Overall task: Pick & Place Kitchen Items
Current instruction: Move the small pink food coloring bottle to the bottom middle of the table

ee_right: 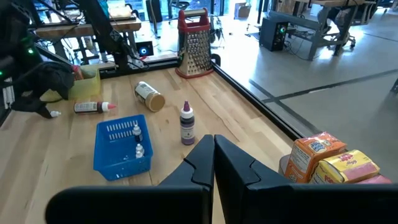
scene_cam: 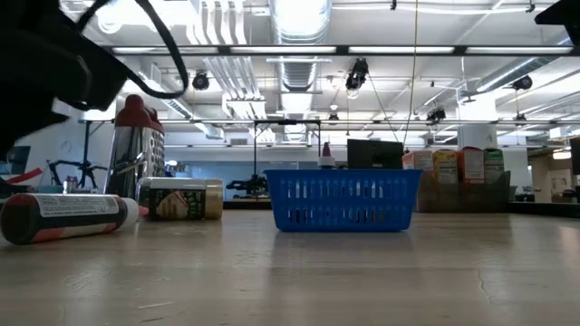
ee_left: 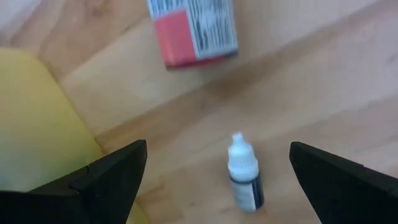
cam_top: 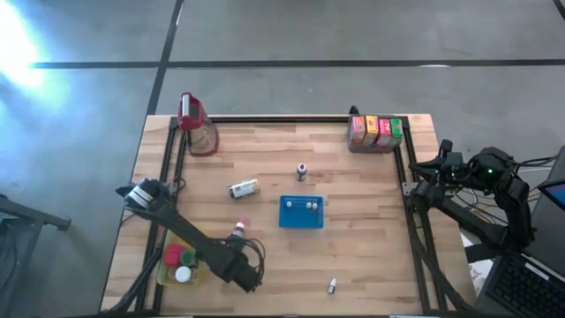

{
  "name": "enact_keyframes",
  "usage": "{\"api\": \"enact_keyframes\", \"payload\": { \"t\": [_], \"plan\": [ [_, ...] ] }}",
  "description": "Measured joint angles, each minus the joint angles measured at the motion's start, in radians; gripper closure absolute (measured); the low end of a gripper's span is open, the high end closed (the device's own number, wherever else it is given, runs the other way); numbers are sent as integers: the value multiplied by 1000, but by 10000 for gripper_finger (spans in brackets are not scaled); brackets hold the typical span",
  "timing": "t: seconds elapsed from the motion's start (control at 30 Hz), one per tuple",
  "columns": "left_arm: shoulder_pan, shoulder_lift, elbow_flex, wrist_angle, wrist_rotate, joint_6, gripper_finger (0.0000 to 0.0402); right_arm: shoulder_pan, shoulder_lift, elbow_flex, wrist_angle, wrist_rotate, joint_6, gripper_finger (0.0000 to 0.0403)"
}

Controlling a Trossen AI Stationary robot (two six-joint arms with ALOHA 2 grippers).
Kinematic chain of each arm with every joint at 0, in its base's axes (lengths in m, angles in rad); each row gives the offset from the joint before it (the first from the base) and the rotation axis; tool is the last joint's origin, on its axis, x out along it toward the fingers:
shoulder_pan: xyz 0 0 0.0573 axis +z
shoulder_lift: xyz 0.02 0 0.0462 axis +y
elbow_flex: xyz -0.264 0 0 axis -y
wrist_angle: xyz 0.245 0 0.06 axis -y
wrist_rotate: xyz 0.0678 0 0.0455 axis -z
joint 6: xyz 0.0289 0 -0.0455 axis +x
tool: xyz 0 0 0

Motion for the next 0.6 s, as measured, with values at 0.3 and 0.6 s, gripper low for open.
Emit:
{"api": "enact_keyframes", "payload": {
  "t": [0.3,0.6],
  "plan": [
    [38,0,-60,123,43,54,31,0,0,0,0,0,0,394],
    [34,-1,-63,125,79,4,96,0,0,0,0,0,0,394]
  ]
}}
